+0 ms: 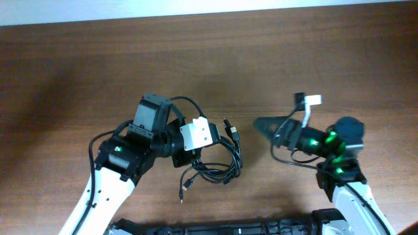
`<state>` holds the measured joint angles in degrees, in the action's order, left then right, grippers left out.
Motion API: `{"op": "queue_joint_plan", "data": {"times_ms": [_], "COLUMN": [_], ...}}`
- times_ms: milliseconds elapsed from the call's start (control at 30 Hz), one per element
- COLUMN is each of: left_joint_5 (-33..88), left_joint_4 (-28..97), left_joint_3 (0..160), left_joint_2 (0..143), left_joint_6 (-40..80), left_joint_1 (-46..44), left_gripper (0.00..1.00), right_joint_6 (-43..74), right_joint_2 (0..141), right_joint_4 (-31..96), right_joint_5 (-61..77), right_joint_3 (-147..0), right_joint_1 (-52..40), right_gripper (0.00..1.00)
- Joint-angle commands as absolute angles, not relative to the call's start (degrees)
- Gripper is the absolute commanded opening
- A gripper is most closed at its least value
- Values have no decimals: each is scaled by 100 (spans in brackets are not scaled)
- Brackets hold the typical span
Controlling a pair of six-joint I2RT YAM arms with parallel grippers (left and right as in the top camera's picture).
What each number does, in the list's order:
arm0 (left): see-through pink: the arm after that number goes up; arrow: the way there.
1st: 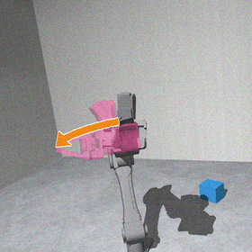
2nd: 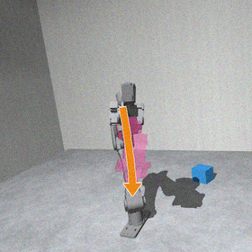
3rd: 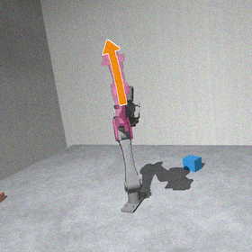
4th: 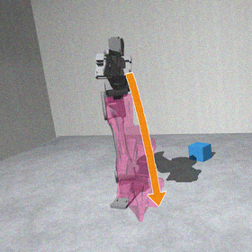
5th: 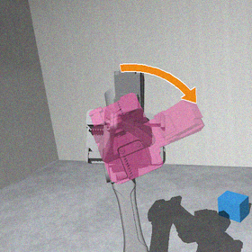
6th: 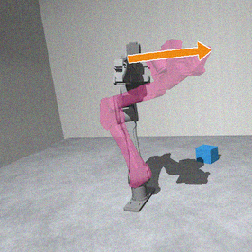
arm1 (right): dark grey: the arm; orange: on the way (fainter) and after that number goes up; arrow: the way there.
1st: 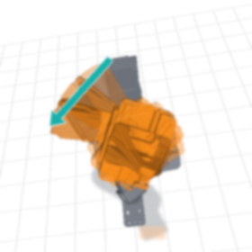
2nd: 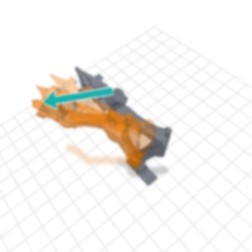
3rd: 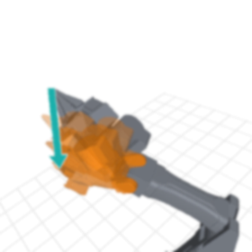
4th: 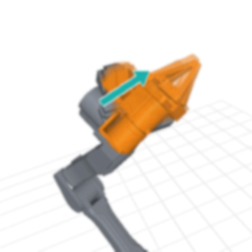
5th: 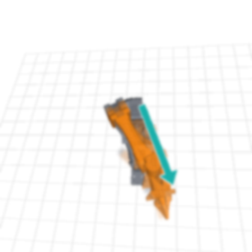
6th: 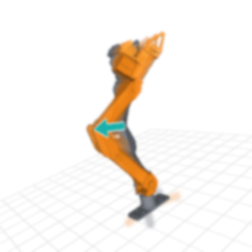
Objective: Untangle cables
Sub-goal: 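Move the right gripper to the bundle and grasp a cable strand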
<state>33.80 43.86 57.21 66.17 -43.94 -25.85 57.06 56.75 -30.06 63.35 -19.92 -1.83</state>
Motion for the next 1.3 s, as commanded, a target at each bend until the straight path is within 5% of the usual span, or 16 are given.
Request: {"op": "queue_joint_plan", "data": {"times_ms": [0, 267, 367, 533, 567, 833, 1067, 1133, 1267], "left_joint_5": [3723, 3992, 4064, 4095, 4095, 4007, 3817, 3815, 3813], "left_joint_4": [4346, 4353, 4346, 4327, 4303, 4097, 4097, 4084, 4075], "left_joint_3": [5745, 5745, 5745, 5745, 5745, 5745, 5745, 5745, 5747], "left_joint_2": [6593, 6593, 6593, 6593, 6593, 6593, 6875, 7050, 7179], "left_joint_6": [-4471, -4466, -4469, -4469, -4466, -4163, -4117, -4018, -3677], "left_joint_1": [-2571, -2585, -2582, -2580, -2580, -2582, -2582, -2582, -2580], "left_gripper": [0, 0, 0, 0, 0, 0, 0, 0, 0], "right_joint_6": [5778, 6204, 6200, 6200, 6200, 6206, 7338, 7308, 5784], "right_joint_2": [5837, 5935, 5981, 6372, 6469, 6713, 6711, 6713, 6713], "right_joint_4": [-3118, -3194, -3186, -2733, -2606, -2613, -3548, -3542, -3538], "right_joint_5": [5992, 4353, 3870, 3769, 3795, 5258, 5778, 5437, 4456], "right_joint_3": [-2062, -2062, -2062, -2060, -2060, -2060, -2060, -2060, -2060], "right_joint_1": [-919, -2150, -2449, -2469, -2469, -2475, -2473, -2473, -2467], "right_gripper": [88, 68, 49, 6, 4, 4, 4, 16, 84]}}
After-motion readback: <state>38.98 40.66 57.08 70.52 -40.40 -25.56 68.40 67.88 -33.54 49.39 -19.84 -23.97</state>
